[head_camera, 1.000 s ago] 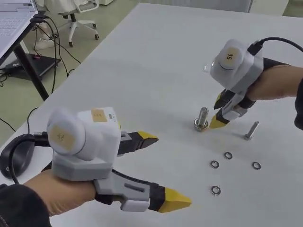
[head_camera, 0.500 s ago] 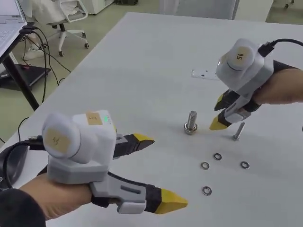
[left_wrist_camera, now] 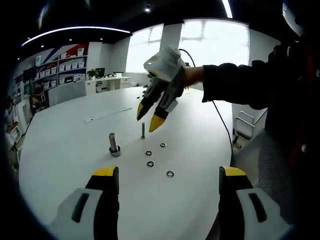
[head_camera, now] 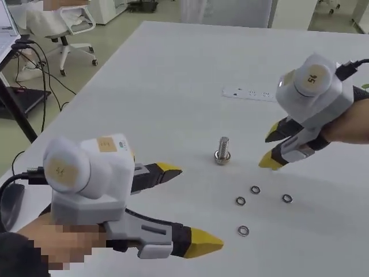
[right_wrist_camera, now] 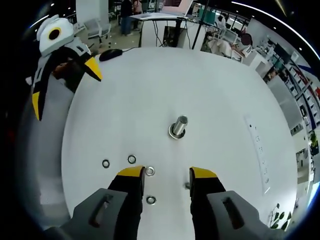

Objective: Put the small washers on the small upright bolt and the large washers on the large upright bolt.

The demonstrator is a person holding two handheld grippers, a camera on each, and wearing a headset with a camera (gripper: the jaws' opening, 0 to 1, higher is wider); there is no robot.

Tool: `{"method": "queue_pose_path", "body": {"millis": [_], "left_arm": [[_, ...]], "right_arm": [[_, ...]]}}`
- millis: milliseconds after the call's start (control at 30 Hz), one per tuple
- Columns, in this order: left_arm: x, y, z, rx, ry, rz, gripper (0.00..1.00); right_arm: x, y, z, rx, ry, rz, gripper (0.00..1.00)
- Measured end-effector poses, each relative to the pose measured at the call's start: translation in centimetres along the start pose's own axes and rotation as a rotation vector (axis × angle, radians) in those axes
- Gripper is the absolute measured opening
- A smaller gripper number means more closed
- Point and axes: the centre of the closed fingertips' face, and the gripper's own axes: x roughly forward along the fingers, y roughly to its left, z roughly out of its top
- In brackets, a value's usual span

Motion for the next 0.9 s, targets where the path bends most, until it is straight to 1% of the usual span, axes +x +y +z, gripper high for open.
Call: {"method": "queue_pose_path", "body": {"millis": [67,233,367,500,567,633,767,900], "left_arm": [[0.0,0.0,0.1,-0.002,-0.002,0.000,0.82],[0.0,-0.1,0.2,-0.003,-0.005,0.000,0.82],[0.0,-0.2,0.3,-0.002,-0.008,0.000,0.82],[0.0,-0.2,0.4,-0.004,-0.009,0.000,0.82],[0.1,-0.2,0.4,-0.002,-0.008,-0.001,0.82],[0.1,-0.2,0.5,-0.002,-0.010,-0.001,0.82],[0.0,-0.2,0.4,-0.005,-0.009,0.000,0.82],[0.0,-0.2,0.3,-0.007,-0.010,0.001,0.82]], "right_arm": [[-0.4,0.3,-0.7,0.021,-0.005,-0.006,0.37],[-0.8,0.9,-2.2,0.051,-0.002,-0.015,0.36],[-0.9,1.2,-4.0,0.076,0.024,-0.009,0.36],[-0.5,1.7,-6.0,0.091,0.066,0.004,0.35],[-0.3,1.9,-6.7,0.092,0.087,0.009,0.35],[-0.1,2.1,-6.9,0.103,0.087,0.020,0.35],[0.3,2.2,-7.7,0.107,0.112,0.030,0.34],[0.8,2.4,-8.0,0.113,0.122,0.046,0.33]]}}
